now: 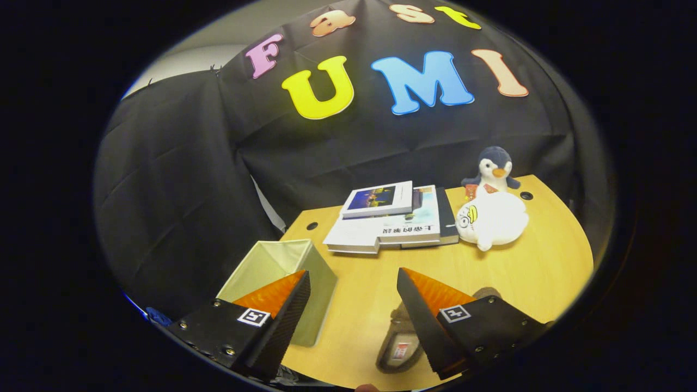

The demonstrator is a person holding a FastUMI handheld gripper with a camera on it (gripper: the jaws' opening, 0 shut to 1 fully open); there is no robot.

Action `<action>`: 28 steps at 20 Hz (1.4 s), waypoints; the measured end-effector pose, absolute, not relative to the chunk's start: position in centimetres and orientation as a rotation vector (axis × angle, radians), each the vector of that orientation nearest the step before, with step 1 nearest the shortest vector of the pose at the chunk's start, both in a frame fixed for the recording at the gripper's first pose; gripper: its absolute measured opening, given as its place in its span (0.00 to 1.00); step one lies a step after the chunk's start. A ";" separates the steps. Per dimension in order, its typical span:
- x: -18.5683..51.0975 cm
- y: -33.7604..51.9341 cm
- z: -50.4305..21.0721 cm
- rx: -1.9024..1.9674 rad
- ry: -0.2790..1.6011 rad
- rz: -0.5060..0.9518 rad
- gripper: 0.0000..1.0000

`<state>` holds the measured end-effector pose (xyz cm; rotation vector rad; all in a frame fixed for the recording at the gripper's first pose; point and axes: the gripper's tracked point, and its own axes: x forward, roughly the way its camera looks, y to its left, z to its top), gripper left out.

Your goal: Open the storage box then place both shoes into the box .Put the left shoe in first, then the right shoe, with the right side of both shoes facing outward in a uniform manner.

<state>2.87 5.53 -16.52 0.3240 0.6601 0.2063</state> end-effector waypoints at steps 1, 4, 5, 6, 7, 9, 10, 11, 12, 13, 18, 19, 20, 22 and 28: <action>2.7 4.9 -17.4 0.321 0.670 0.194 0.97; 1.9 3.1 -20.0 0.305 0.705 0.159 0.97; 1.6 2.6 -20.8 0.296 0.716 0.150 0.98; 1.3 2.1 -21.8 0.285 0.730 0.139 0.98; 1.1 1.6 -22.8 0.273 0.746 0.127 0.98; 0.5 0.8 -24.8 0.259 0.786 0.111 0.97; 0.1 0.5 -25.8 0.254 0.808 0.108 0.98; -0.2 0.3 -26.7 0.248 0.828 0.105 0.98; -0.5 0.0 -27.7 0.241 0.850 0.104 0.98; -0.8 -0.2 -28.6 0.238 0.871 0.102 0.98; -2.5 -0.6 -33.0 0.215 0.974 0.123 0.98; -2.6 -0.5 -33.4 0.207 0.983 0.133 0.98; -2.5 -0.4 -33.6 0.206 0.986 0.140 0.98; -2.6 -0.3 -34.1 0.215 0.995 0.148 0.97; -3.5 0.1 -36.2 0.209 1.061 0.151 0.88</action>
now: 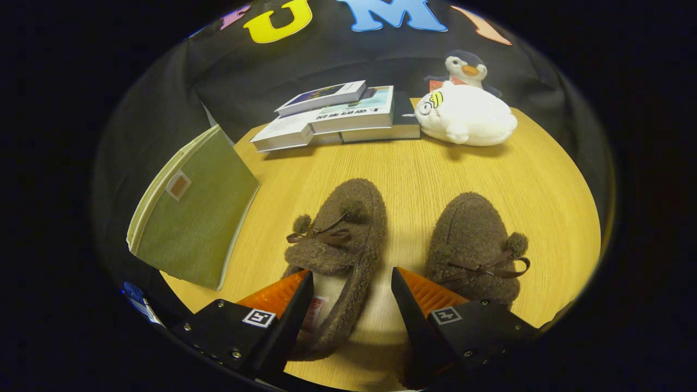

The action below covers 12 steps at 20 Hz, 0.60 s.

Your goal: Open the storage box then place both shoes into the box .Put the left shoe in first, then the right shoe, with the right side of both shoes facing outward in a uniform manner.

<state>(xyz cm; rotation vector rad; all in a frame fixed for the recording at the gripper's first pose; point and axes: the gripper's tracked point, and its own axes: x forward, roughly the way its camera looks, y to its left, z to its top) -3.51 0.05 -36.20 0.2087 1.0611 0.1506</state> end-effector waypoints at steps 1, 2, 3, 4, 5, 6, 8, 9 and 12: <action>-3.5 0.1 -36.3 0.205 1.066 0.150 0.81; -3.6 0.3 -36.5 0.211 1.077 0.153 0.73; -3.6 0.5 -36.5 0.221 1.088 0.156 0.72; -3.7 0.6 -36.7 0.240 1.096 0.148 0.62; -3.7 0.7 -36.7 0.257 1.108 0.140 0.52; -3.8 0.7 -36.8 0.273 1.115 0.132 0.49; -3.6 -0.2 -36.8 0.296 1.117 0.077 0.34; -3.6 0.1 -36.7 0.346 1.133 0.061 0.18; -3.3 -0.6 -36.7 0.445 1.136 -0.019 0.01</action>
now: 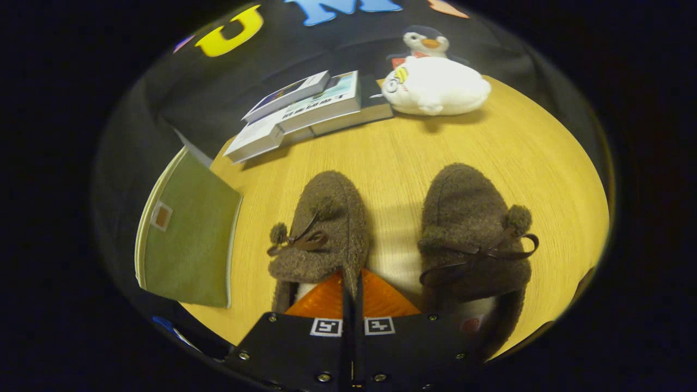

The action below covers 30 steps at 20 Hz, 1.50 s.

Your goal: Open the storage box then place both shoes into the box .Put the left shoe in first, then the right shoe, with the right side of both shoes facing outward in a uniform manner.

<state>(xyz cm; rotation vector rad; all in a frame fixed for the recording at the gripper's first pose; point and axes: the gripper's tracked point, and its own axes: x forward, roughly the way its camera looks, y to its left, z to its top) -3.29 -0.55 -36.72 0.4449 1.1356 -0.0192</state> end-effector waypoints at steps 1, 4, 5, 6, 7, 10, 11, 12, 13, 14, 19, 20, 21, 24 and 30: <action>-3.3 -0.4 -37.0 0.477 1.155 -0.032 0.01; -3.2 -0.1 -35.4 0.582 1.161 -0.059 0.01; -3.1 0.0 -34.5 0.601 1.154 -0.059 0.01; -2.9 0.2 -33.6 0.613 1.143 -0.060 0.01; -2.5 0.3 -32.7 0.623 1.130 -0.060 0.01; -1.2 1.4 -29.7 0.660 1.087 -0.050 0.01; -0.7 1.9 -28.7 0.673 1.075 -0.044 0.01; -0.4 2.5 -27.6 0.684 1.063 -0.036 0.01; 0.1 3.1 -26.6 0.693 1.050 -0.027 0.01; 0.5 3.7 -25.6 0.700 1.037 -0.018 0.01; 2.2 7.3 -21.2 0.723 0.983 0.028 0.01; 2.6 8.1 -20.7 0.727 0.973 0.036 0.01; 2.9 9.0 -20.1 0.730 0.965 0.045 0.01; 3.7 11.9 -18.8 0.743 0.948 0.076 0.01; 5.3 18.0 -17.2 0.749 0.926 0.125 0.01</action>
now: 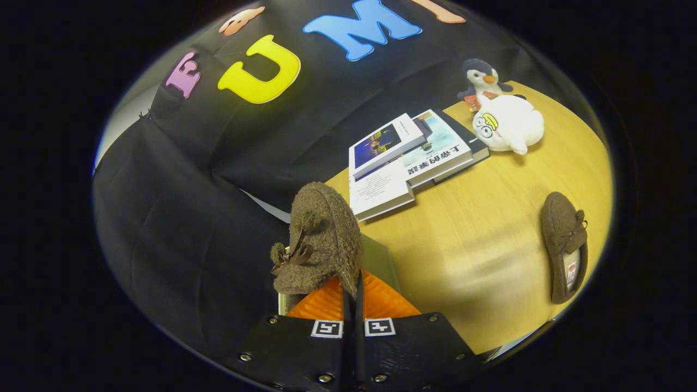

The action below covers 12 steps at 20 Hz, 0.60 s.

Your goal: Open the storage box then place both shoes into the box .Put the left shoe in first, then the right shoe, with the right side of both shoes facing outward in a uniform manner.

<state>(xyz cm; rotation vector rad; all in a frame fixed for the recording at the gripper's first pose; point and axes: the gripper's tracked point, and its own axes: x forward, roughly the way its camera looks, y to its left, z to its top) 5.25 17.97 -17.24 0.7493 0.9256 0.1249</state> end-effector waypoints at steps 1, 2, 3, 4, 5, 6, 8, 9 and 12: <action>5.5 19.1 -17.3 0.748 0.928 0.133 0.01; 5.7 20.2 -17.6 0.745 0.933 0.141 0.01; 5.9 21.3 -17.9 0.743 0.938 0.148 0.01; 6.0 22.4 -18.2 0.740 0.944 0.156 0.01; 6.2 23.4 -18.5 0.737 0.950 0.162 0.01; 6.3 24.3 -19.0 0.732 0.959 0.165 0.01; 6.6 26.1 -20.1 0.719 0.979 0.170 0.01; 6.7 26.9 -20.7 0.709 0.987 0.174 0.01; 6.7 29.3 -22.7 0.683 1.019 0.178 0.01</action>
